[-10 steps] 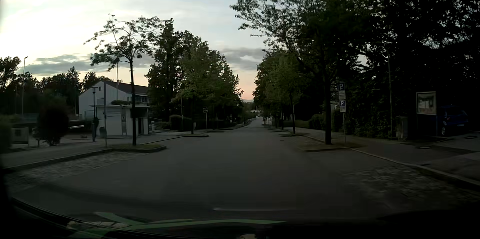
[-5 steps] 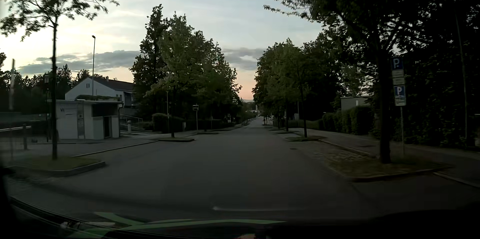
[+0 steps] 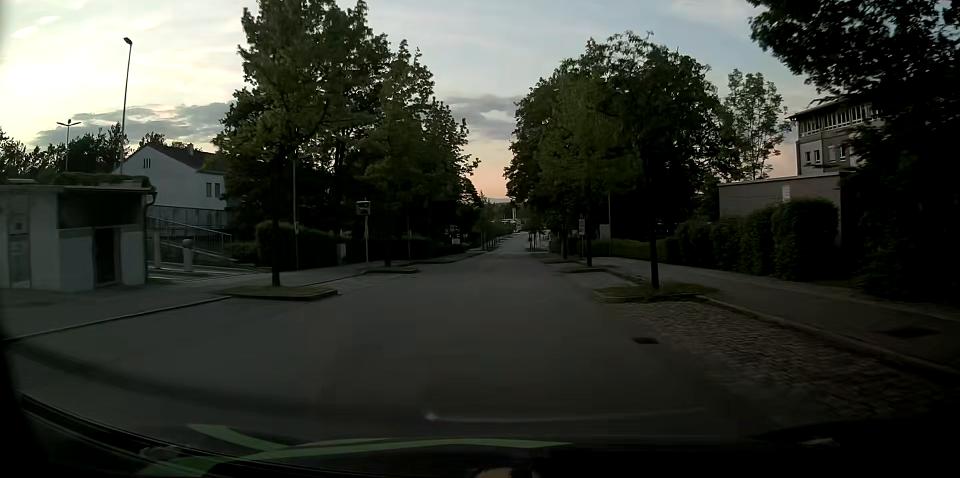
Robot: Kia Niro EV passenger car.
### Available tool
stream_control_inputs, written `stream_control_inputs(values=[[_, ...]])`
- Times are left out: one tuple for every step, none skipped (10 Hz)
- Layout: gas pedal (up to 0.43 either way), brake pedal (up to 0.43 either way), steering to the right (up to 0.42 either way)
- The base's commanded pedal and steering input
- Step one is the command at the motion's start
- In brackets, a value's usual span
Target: Follow the waypoints while adhering to traffic rules and regulations
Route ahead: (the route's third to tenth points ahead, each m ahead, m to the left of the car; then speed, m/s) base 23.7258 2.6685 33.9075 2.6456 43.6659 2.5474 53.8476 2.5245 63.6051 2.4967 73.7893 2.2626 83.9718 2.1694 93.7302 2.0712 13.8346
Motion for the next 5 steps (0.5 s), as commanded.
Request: stream_control_inputs(values=[[0.008,0.000,-0.003],[0.008,0.000,-0.003],[0.008,0.000,-0.003],[0.008,0.000,-0.003],[0.008,0.000,-0.003]])
